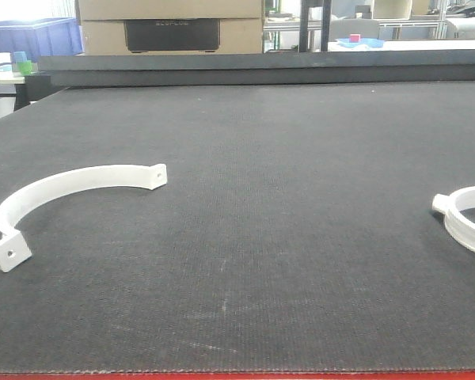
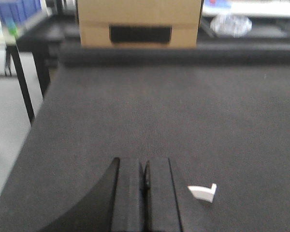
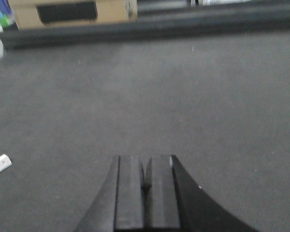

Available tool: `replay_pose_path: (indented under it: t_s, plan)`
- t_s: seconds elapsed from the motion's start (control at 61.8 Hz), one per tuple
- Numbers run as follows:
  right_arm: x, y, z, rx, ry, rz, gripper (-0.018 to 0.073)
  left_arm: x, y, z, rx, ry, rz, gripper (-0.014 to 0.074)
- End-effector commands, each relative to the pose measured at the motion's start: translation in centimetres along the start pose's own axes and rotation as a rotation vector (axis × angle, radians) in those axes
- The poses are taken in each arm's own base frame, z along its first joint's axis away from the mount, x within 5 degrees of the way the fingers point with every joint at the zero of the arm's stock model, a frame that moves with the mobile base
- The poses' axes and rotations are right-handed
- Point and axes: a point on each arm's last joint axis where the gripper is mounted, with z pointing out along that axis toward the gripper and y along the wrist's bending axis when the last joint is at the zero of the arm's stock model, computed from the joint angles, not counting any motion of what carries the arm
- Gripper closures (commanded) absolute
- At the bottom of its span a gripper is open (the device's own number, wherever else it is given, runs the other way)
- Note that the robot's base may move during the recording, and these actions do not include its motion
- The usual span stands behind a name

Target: Grab PVC pipe and place in blue bin

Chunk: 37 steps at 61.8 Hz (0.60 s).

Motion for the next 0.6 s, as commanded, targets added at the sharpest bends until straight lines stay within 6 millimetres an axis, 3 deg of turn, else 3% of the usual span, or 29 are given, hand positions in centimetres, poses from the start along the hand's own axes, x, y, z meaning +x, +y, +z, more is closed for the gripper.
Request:
replay_pose_path:
  t_s: [0.0,0.162,0.307,0.421,0.583]
  plan:
    - [-0.6,-0.2,2.3,0.012,0.084,0.008,0.0727,-0.5,-0.1,3.0,0.020,0.098,-0.023,0.0707]
    - [0.0,-0.8,6.6,0.034,0.248,0.026,0.0727,0.5,0.0,8.9,0.015,0.268,-0.030,0.0707]
    - [1.6,-1.3,9.9,0.050,0.410,0.046,0.0727,2.4,-0.1,12.2,0.034,0.434,-0.069,0.0707]
    - [2.9,-1.8,12.3,0.068,0.574,0.045,0.0727,3.3,-0.5,13.7,0.069,0.499,-0.137,0.0707]
    - [3.5,-2.4,15.3,0.093,0.859,0.018,0.0712,4.1,-0.8,14.4,0.089,0.570,-0.173,0.0707]
